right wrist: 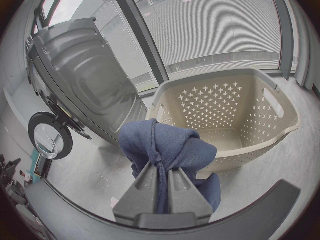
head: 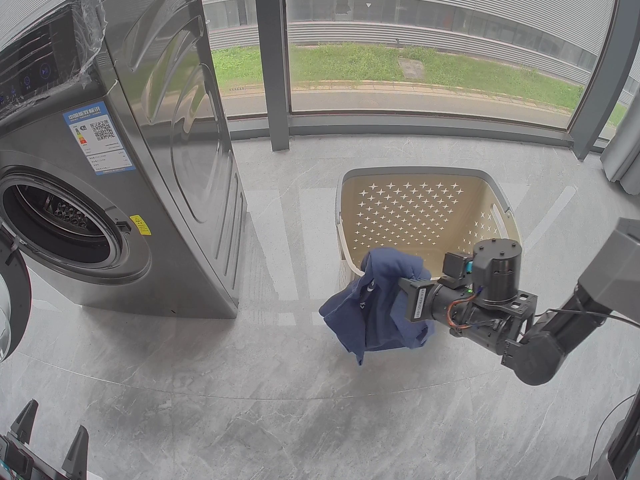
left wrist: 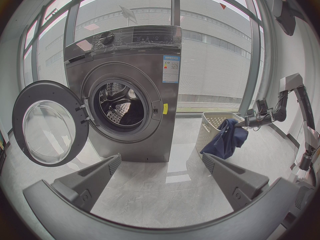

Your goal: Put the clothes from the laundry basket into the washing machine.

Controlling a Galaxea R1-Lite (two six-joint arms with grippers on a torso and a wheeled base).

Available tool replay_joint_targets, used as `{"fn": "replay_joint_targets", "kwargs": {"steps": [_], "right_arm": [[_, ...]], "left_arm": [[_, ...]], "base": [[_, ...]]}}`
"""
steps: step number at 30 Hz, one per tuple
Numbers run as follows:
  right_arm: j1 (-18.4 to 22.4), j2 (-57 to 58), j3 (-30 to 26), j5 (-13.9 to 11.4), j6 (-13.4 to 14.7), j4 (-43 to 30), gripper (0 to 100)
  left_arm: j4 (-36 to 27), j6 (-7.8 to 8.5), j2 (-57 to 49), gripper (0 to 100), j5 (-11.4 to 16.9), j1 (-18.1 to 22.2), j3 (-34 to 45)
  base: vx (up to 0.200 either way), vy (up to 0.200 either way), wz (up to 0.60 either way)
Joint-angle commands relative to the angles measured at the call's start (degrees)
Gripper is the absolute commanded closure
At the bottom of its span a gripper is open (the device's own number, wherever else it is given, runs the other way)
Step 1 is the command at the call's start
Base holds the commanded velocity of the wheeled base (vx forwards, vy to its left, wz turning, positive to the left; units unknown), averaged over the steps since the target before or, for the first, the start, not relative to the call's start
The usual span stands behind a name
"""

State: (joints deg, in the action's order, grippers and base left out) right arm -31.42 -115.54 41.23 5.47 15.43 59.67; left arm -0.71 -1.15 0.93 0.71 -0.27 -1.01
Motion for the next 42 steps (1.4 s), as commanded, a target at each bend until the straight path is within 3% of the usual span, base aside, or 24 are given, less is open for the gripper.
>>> {"fn": "replay_joint_targets", "kwargs": {"steps": [1, 12, 16, 28, 37, 42], "right_arm": [[-0.84, 12.01, -5.19, 0.06, -0.14, 0.09, 100], [-4.44, 26.86, -8.53, 0.5, -0.67, -0.17, 100], [-5.24, 29.94, -8.88, 0.42, -2.16, -0.17, 100], [-6.38, 32.31, -9.41, 0.59, -2.43, -0.35, 100], [-7.7, 32.22, -9.32, 0.15, -2.34, 0.0, 100], [-8.14, 32.05, -9.32, 0.06, -2.34, 0.0, 100]], "left_arm": [[0.0, 0.0, -0.84, 0, 0.0, 0.0, 0.66], [0.0, 0.0, -0.84, 0, 0.0, 0.0, 0.66], [0.0, -0.08, -0.84, 0, -0.09, 0.0, 0.66], [0.0, -0.26, -0.84, 0, -0.27, 0.0, 0.66], [0.0, -0.17, -0.84, 0, -0.36, 0.0, 0.66], [-0.08, -0.17, -0.84, 0, -0.36, 0.0, 0.66]], "base": [[0.0, 0.0, 0.0], [0.0, 0.0, 0.0], [0.0, 0.0, 0.0], [-0.15, 0.0, 0.0], [0.0, 0.0, 0.0], [0.0, 0.2, 0.0]]}}
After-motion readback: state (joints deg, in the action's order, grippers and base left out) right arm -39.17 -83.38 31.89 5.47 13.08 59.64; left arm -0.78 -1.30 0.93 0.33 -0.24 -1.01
